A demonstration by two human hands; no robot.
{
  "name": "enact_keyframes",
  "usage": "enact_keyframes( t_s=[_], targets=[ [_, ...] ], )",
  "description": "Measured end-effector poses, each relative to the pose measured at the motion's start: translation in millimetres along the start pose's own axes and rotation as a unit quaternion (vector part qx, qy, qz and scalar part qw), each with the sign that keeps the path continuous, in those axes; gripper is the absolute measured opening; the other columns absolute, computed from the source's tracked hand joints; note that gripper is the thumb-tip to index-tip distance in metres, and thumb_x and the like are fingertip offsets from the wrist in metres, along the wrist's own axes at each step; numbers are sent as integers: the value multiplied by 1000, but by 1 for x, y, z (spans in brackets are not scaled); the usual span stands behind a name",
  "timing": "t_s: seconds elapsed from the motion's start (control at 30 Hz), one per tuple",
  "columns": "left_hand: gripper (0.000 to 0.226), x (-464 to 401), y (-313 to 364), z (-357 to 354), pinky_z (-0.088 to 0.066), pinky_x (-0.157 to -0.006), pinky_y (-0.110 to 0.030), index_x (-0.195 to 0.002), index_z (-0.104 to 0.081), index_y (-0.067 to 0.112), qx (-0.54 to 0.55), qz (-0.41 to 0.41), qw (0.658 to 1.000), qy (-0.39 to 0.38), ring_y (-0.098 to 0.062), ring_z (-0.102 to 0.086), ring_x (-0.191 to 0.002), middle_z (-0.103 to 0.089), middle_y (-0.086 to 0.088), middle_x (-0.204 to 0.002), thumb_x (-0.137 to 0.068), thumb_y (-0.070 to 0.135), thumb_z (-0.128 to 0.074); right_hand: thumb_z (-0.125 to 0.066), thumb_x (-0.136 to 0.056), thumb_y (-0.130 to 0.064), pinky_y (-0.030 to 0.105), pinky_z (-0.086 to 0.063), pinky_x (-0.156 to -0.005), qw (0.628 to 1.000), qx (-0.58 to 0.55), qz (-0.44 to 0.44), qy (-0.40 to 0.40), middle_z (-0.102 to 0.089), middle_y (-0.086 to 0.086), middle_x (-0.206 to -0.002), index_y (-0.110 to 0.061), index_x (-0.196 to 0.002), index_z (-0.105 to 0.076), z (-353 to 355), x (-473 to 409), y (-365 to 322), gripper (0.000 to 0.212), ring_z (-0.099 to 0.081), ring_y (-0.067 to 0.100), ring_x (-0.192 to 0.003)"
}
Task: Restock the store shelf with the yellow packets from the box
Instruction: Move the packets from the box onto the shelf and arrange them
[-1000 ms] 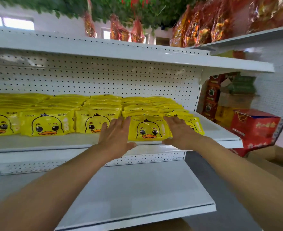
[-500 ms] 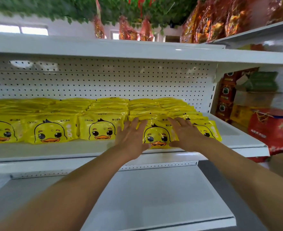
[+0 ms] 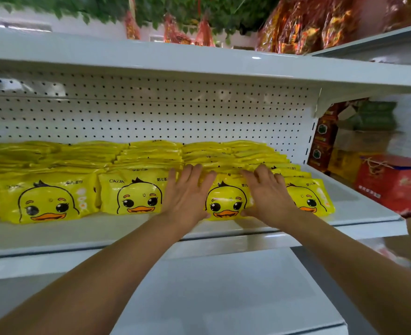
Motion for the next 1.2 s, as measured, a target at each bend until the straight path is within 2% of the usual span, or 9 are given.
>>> enact_keyframes(
  t_s=[0.17, 0.27, 0.4, 0.63, 0.97, 1.03, 1.1, 1.17, 1.2],
  targets=[
    [96, -1, 15, 0, -8, -114, -48, -145, -6, 18, -11, 38, 999, 8, -28, -11, -141, -11, -8, -152, -76, 39, -69, -76, -60, -57, 38, -25, -106, 998, -55, 36, 11, -28, 7, -133, -24, -146, -17, 2, -6, 11, 110, -31, 26, -126],
    [107, 0, 23, -2, -3, -115, -46, -148, 0, 17, 35, 75, 997, -8, -26, -4, -144, -5, -5, -155, -73, 57, -66, -81, -53, -56, 43, -11, -115, 986, -158, 31, -50, -13, 3, -149, -28, -149, -6, 4, -18, 32, 125, -14, 23, -140],
    [111, -1, 27, -4, -6, -115, -48, -148, 3, 21, 29, 111, 993, -23, -23, -7, -143, -3, -3, -156, -71, 64, -64, -80, -56, -56, 45, 5, -116, 980, -114, 98, -129, -9, 0, -156, -28, -149, -3, -8, -27, 40, 123, -4, 18, -145],
    [108, -9, 23, -8, -14, -114, -47, -146, -5, 25, -5, 131, 991, -8, -24, -19, -138, -16, -2, -149, -67, 68, -65, -78, -59, -50, 45, -4, -118, 992, -75, 99, -23, -25, 7, -134, -20, -142, -21, -15, -28, 30, 105, -27, 27, -134],
    [107, -25, 7, -18, -13, -113, -50, -147, -2, 24, -22, 116, 993, -14, -26, -20, -137, -15, -4, -149, -70, 67, -63, -78, -59, -48, 35, -8, -116, 990, -58, 124, 35, -28, 5, -129, -13, -134, -33, -18, -43, 18, 94, -28, 23, -130],
    [108, -25, 7, -19, -13, -112, -50, -146, -2, 26, -8, 118, 993, -10, -25, -20, -137, -14, -3, -149, -68, 66, -65, -80, -58, -49, 36, -18, -114, 983, -150, 101, -6, -26, 1, -131, -21, -138, -30, -13, -44, 25, 99, -28, 22, -128],
    [113, -27, 7, -17, -12, -112, -50, -147, -1, 27, 9, 114, 993, -6, -25, -19, -137, -12, -2, -150, -64, 65, -68, -77, -63, -52, 36, -29, -110, 949, -307, 42, -60, -25, -3, -137, -29, -140, -30, -5, -51, 35, 93, -29, 20, -130],
    [116, -28, 9, -13, -7, -113, -50, -147, -3, 27, 25, 105, 994, 4, -23, -14, -140, -8, -1, -152, -60, 70, -67, -60, -83, -48, 31, -29, -108, 915, -397, 15, -63, -28, -2, -143, -28, -139, -34, -2, -69, 43, 65, -30, 18, -134],
    [117, -29, 11, -11, -4, -114, -50, -147, -5, 26, 33, 99, 995, 9, -22, -11, -141, -6, 1, -154, -59, 73, -65, -50, -92, -42, 31, -28, -109, 920, -386, 17, -70, -30, 0, -146, -26, -139, -37, -3, -80, 44, 52, -29, 18, -135]
  ],
)
Point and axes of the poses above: each hand's wrist, its own x-axis away from the middle knuckle, its own z-axis out of the back of the hand, y = z × x, the point moved 4 cm from there along -x, towards the middle knuckle
